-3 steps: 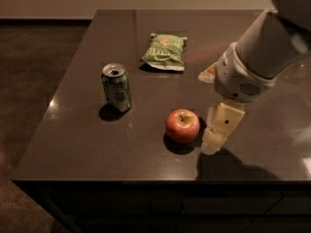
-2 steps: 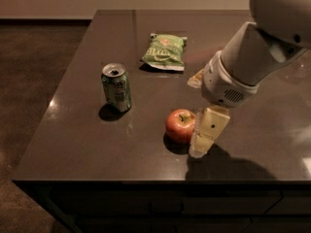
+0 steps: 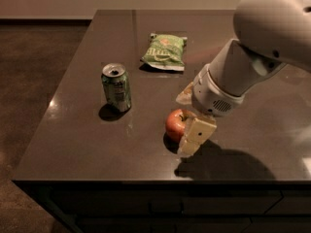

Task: Move apple near green can

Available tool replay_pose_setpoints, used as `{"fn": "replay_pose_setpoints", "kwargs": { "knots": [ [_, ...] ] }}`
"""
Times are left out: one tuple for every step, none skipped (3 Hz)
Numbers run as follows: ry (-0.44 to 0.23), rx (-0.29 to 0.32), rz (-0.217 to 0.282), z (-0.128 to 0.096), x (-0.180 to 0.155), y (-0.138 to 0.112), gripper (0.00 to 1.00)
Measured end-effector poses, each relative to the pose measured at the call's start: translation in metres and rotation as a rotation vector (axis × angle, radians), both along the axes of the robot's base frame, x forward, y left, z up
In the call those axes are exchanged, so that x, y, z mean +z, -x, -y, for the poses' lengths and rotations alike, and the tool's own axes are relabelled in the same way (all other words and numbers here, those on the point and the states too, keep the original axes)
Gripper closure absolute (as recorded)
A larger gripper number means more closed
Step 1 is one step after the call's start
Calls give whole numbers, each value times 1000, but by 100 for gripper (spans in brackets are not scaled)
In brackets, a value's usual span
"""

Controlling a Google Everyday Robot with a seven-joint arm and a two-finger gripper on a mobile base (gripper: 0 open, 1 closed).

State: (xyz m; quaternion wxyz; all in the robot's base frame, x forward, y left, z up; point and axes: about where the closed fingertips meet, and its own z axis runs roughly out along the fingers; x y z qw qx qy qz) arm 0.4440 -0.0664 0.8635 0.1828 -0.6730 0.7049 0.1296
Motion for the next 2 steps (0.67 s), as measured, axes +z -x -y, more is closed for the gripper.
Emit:
{"fn": "replay_pose_setpoints", "kwargs": {
  "knots": [
    [8,2,-3,-1,-1,-1,44],
    [9,2,8,-7,9,-6,65]
  ]
}}
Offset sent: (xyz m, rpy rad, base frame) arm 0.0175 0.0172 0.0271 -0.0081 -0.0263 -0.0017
